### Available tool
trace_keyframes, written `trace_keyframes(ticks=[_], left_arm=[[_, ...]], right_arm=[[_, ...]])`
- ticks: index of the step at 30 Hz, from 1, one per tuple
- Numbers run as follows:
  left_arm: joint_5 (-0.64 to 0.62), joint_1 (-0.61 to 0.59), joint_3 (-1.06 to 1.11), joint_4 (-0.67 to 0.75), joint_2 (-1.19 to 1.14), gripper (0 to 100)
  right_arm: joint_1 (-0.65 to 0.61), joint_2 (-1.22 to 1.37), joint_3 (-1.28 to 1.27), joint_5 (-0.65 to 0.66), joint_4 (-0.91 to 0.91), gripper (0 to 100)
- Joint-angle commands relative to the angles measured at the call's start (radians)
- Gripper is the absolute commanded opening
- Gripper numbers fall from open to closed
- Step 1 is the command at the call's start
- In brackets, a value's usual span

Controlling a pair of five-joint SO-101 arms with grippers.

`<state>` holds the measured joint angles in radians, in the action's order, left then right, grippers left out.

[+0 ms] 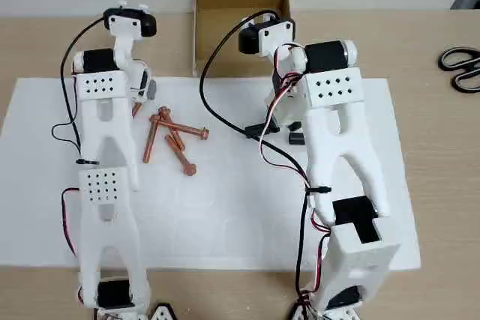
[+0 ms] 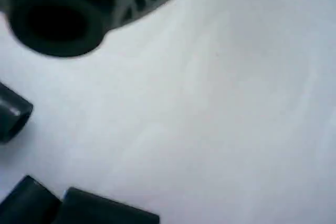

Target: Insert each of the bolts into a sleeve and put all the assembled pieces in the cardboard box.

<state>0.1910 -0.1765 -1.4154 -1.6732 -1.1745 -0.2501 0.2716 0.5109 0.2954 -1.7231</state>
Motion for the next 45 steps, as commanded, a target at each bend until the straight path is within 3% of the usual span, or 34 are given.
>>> trace_keyframes(ticks=[1, 15, 19, 31, 40, 45], left_arm=[[-0.003, 0.006, -0.035, 0.041, 0.014, 18], [-0.005, 0.008, -0.039, 0.14, -0.098, 18], [-0.005, 0.009, -0.035, 0.132, -0.1, 17], [-0.005, 0.035, -0.035, 0.078, -0.1, 1], [-0.003, 0.032, -0.048, 0.055, -0.089, 1], [0.0, 0.028, -0.177, -0.031, -0.091, 1]], right_arm=[[0.007, -0.065, 0.005, -0.017, -0.015, 0.4], [0.007, -0.065, 0.005, -0.017, -0.013, 0.4], [0.007, -0.065, 0.005, -0.017, -0.013, 0.4], [0.007, -0.065, 0.005, -0.017, -0.013, 0.4], [0.007, -0.065, 0.005, -0.017, -0.013, 0.4], [0.007, -0.065, 0.005, -0.017, -0.012, 0.4]])
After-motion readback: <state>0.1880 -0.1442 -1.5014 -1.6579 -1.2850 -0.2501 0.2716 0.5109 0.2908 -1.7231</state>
